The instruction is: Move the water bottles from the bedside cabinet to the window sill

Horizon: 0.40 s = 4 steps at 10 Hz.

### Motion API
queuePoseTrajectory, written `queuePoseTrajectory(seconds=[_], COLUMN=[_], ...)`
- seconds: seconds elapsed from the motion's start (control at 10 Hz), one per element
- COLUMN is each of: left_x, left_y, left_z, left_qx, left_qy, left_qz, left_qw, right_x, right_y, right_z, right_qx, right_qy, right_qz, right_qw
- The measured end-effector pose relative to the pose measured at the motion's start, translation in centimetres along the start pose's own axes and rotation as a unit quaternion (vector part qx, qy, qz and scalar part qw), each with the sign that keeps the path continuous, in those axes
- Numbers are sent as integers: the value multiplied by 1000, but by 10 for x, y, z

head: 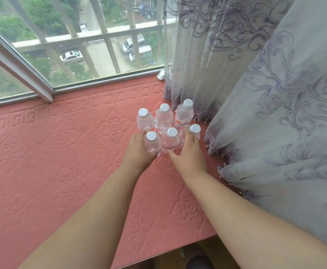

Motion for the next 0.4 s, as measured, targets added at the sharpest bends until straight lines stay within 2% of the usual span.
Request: queuePoseTrajectory(seconds=[0.2,0.4], left_x=[-23,-52], left_y=[24,59], left_z=[27,80], left_qx=[33,13], left_qy=[-88,-96], left_qz=[9,10], left_qw=[996,995], right_x=[8,43], right_y=[5,12], right_z=[26,63], right_qx=[35,80], right_qy=[38,121], right_qz=[3,20], right_qw=[999,989])
Point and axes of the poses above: each hand's wrist, its own y-axis away from the middle knuckle, its own z-axis out of the back of the hand, x = y × z, the point moved 7 cm from there along -y, towards the middle knuckle, and after that the axes turned 8 degrees about y, right-handed, at the moved point
